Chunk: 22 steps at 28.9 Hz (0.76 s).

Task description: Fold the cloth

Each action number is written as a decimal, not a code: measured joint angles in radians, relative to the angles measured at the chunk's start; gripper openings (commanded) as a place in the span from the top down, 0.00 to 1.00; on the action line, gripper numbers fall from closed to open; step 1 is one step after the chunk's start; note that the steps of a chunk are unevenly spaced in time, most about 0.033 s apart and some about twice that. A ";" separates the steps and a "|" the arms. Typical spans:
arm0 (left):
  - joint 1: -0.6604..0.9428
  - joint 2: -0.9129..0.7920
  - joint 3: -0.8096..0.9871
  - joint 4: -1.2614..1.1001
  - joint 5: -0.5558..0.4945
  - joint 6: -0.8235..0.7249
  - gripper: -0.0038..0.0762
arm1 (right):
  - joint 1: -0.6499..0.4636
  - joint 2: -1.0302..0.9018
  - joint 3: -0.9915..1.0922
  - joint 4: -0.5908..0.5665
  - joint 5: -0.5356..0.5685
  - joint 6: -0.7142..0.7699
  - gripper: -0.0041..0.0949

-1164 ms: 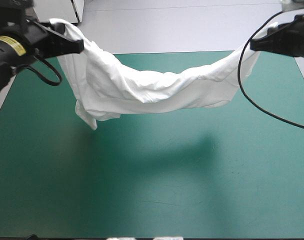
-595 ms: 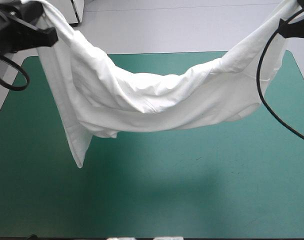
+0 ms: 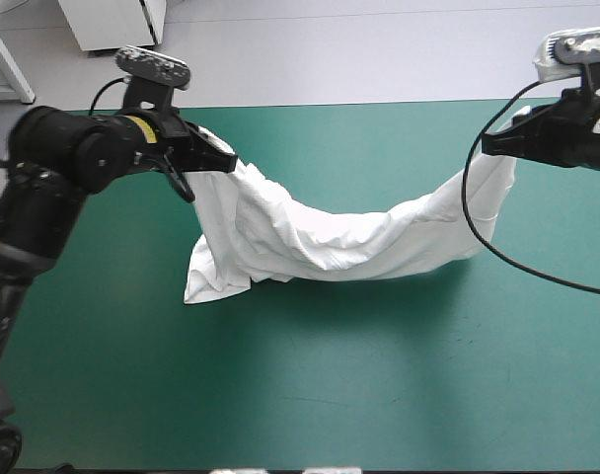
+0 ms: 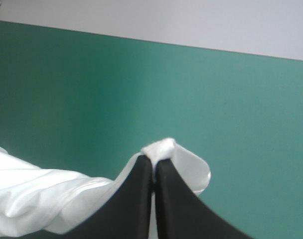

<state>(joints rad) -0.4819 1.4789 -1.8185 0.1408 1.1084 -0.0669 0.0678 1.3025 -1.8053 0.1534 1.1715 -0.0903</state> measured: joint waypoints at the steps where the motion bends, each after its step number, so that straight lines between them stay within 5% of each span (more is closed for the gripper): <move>1: 0.002 0.040 0.016 0.046 -0.035 -0.009 0.96 | 0.000 0.018 0.042 -0.015 -0.044 0.000 0.98; 8: 0.086 0.366 -0.010 0.149 -0.118 -0.045 0.96 | 0.000 0.283 0.133 -0.077 -0.244 0.033 0.98; 22: 0.173 0.642 -0.072 0.045 -0.169 -0.045 0.96 | 0.000 0.647 0.134 -0.050 -0.322 0.090 0.97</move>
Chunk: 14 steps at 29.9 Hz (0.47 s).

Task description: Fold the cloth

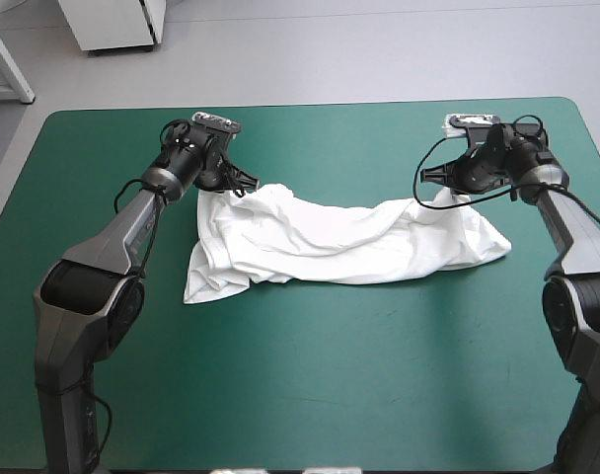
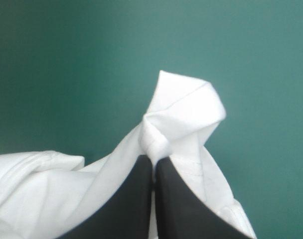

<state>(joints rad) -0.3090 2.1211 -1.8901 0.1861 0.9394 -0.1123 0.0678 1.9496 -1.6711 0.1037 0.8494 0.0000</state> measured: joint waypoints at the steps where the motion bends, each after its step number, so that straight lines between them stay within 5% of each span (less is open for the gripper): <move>1: 0.006 0.012 0.000 -0.004 0.000 0.000 0.96 | 0.000 0.014 0.000 0.000 -0.001 0.000 0.97; 5: 0.024 0.043 0.000 -0.009 0.000 0.000 0.96 | 0.000 0.042 0.000 0.001 -0.001 0.000 0.94; 9: 0.028 0.053 0.000 -0.011 0.010 -0.020 0.89 | 0.000 0.043 0.000 0.022 0.003 0.000 0.74; 14: 0.028 0.052 -0.003 -0.022 0.073 -0.023 0.57 | 0.000 0.043 -0.045 0.047 0.098 -0.011 0.38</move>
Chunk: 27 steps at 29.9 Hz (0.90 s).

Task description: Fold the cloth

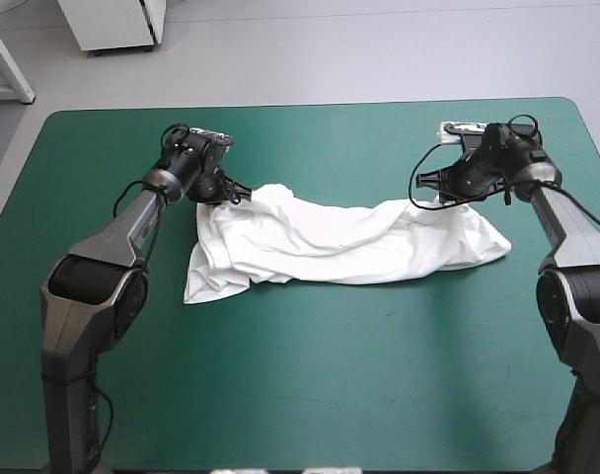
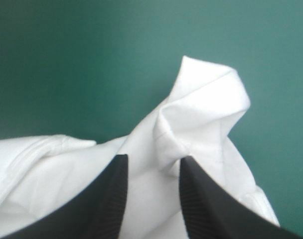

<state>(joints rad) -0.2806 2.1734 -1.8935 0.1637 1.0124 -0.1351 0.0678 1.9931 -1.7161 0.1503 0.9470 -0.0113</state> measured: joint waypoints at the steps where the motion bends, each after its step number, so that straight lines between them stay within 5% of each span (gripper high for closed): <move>1: 0.000 -0.001 -0.005 -0.007 0.030 0.005 0.51 | 0.000 -0.001 -0.015 0.001 0.023 -0.001 0.35; 4: 0.000 -0.012 -0.033 -0.020 0.105 0.015 0.37 | 0.000 -0.010 -0.048 0.006 0.093 0.000 0.35; 20: 0.000 -0.309 -0.138 -0.026 0.231 0.026 0.38 | 0.000 -0.302 -0.070 -0.055 0.281 0.001 0.42; 27: 0.000 -0.486 0.050 -0.056 0.232 0.023 0.40 | 0.000 -0.430 0.028 -0.117 0.300 0.011 0.42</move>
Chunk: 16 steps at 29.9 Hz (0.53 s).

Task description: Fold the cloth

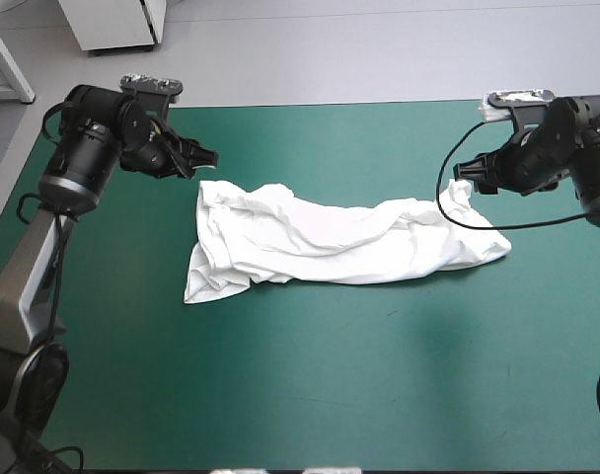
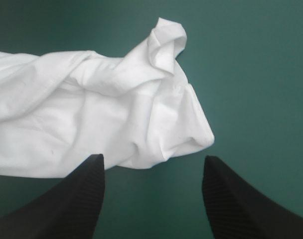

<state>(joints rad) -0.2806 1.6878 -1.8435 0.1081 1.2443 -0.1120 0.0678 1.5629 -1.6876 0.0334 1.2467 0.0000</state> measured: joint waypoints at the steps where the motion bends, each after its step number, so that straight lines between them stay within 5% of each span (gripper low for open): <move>1: -0.002 -0.033 0.053 -0.006 0.000 -0.001 0.41 | 0.000 -0.018 0.021 -0.011 0.000 0.000 0.42; 9: -0.078 -0.248 0.482 -0.015 -0.012 -0.086 0.41 | 0.000 -0.086 0.103 -0.049 0.008 0.011 0.44; 16: -0.093 -0.214 0.635 -0.016 -0.065 -0.118 0.41 | 0.000 -0.086 0.105 -0.048 0.007 0.023 0.44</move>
<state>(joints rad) -0.3736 1.4736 -1.2081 0.0922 1.1793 -0.2305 0.0678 1.4772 -1.5826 -0.0149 1.2537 0.0231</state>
